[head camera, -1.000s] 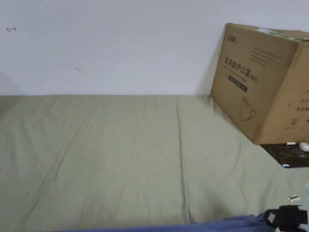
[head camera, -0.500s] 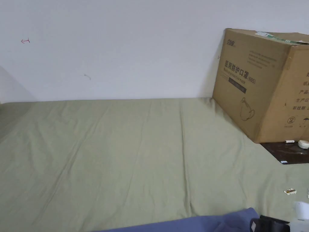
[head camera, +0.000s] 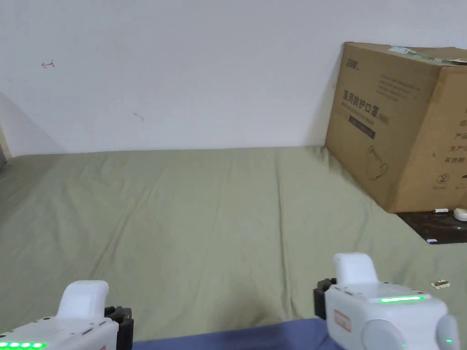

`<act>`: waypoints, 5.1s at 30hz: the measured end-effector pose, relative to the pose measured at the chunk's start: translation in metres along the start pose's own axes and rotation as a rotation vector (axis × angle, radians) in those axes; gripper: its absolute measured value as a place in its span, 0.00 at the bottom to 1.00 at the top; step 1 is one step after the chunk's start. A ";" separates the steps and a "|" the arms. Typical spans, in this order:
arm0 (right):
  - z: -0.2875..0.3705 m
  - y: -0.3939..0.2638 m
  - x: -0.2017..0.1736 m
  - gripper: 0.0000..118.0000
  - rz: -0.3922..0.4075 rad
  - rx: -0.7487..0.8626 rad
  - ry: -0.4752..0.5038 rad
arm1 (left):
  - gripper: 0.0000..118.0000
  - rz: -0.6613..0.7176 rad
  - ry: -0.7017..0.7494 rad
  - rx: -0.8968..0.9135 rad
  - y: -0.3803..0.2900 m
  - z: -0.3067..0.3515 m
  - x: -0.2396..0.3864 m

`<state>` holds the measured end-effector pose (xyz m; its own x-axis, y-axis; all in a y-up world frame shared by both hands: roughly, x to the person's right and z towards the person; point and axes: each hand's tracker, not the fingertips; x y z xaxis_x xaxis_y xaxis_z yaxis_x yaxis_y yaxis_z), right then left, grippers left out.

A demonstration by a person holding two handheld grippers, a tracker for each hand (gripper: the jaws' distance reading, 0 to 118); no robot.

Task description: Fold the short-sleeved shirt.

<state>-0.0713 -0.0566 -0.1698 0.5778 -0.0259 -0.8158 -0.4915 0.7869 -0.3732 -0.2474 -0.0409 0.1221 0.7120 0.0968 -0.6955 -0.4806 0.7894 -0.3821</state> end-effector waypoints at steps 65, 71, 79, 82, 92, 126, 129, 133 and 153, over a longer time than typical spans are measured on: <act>-0.007 -0.009 -0.021 0.00 0.135 -0.170 0.150 | 0.16 0.327 -0.388 -0.382 -0.008 -0.079 -0.068; 0.002 -0.007 0.000 0.00 0.108 -0.155 0.133 | 0.99 0.270 -0.429 -0.454 -0.015 -0.122 -0.002; 0.003 -0.007 0.017 0.00 0.066 -0.135 0.133 | 0.73 0.206 -0.220 -0.349 -0.004 -0.076 -0.018; 0.002 -0.008 0.017 0.00 0.054 -0.139 0.141 | 0.02 0.171 -0.141 -0.378 -0.005 -0.071 -0.024; -0.001 -0.017 0.019 0.00 0.051 -0.165 0.158 | 0.02 0.244 -0.322 -0.574 -0.036 -0.133 0.008; 0.000 -0.012 0.002 0.00 0.095 -0.185 0.153 | 1.00 0.835 -0.844 -0.419 -0.094 -0.144 -0.187; -0.002 -0.012 0.001 0.00 0.113 -0.200 0.155 | 1.00 0.901 -1.034 -0.458 -0.108 -0.168 -0.186; -0.006 -0.013 -0.003 0.00 0.130 -0.209 0.153 | 0.71 0.872 -0.965 -0.439 -0.111 -0.183 -0.193; 0.001 0.003 -0.018 0.00 0.138 -0.170 0.266 | 0.06 0.104 0.207 -0.364 -0.024 -0.052 -0.156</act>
<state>-0.0825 -0.0529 -0.1552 0.3186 -0.1038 -0.9422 -0.6677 0.6810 -0.3008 -0.3737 -0.1066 0.2084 0.5504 0.0112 -0.8348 -0.7200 0.5125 -0.4678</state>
